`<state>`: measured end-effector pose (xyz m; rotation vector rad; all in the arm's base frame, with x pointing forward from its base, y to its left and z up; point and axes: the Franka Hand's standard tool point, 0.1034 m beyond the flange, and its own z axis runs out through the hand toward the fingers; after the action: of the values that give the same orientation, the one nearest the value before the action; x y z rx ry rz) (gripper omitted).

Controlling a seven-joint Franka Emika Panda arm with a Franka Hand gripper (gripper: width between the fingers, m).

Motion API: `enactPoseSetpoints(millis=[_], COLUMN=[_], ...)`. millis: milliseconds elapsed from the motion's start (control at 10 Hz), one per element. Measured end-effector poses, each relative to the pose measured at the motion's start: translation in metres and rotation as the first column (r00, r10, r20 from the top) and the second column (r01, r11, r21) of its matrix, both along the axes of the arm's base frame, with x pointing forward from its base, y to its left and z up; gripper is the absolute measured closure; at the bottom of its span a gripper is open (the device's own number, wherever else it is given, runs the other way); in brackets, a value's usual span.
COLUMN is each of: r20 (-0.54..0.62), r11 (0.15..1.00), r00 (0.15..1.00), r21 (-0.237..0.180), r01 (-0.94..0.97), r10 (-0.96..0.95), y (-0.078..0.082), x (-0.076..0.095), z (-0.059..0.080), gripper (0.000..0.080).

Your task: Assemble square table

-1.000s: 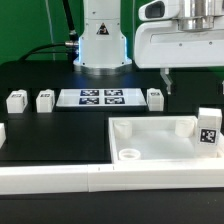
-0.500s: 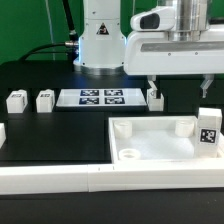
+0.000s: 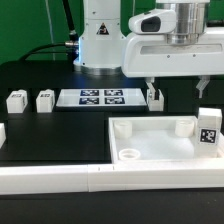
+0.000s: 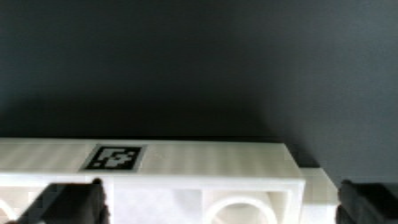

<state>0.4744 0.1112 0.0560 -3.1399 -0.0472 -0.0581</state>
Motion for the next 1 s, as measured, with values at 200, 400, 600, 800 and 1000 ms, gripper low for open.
enactPoseSetpoints(millis=[200, 400, 600, 800, 1000], r20=[-0.207, -0.332, -0.462, -0.558, -0.634], r11=[1.0, 0.999, 0.999, 0.998, 0.997], r00=[0.978, 0.943, 0.886, 0.828, 0.77], r21=[-0.008, -0.011, -0.015, -0.022, -0.039], r01=[0.005, 0.031, 0.044, 0.052, 0.068], r10=[-0.007, -0.032, -0.046, -0.056, -0.077], y=[-0.004, -0.017, -0.018, -0.02, -0.021], x=[-0.035, -0.058, -0.068, -0.071, -0.071], z=[-0.012, -0.015, -0.015, -0.015, -0.019], gripper=[0.0151, 0.0151, 0.0151, 0.0151, 0.0151])
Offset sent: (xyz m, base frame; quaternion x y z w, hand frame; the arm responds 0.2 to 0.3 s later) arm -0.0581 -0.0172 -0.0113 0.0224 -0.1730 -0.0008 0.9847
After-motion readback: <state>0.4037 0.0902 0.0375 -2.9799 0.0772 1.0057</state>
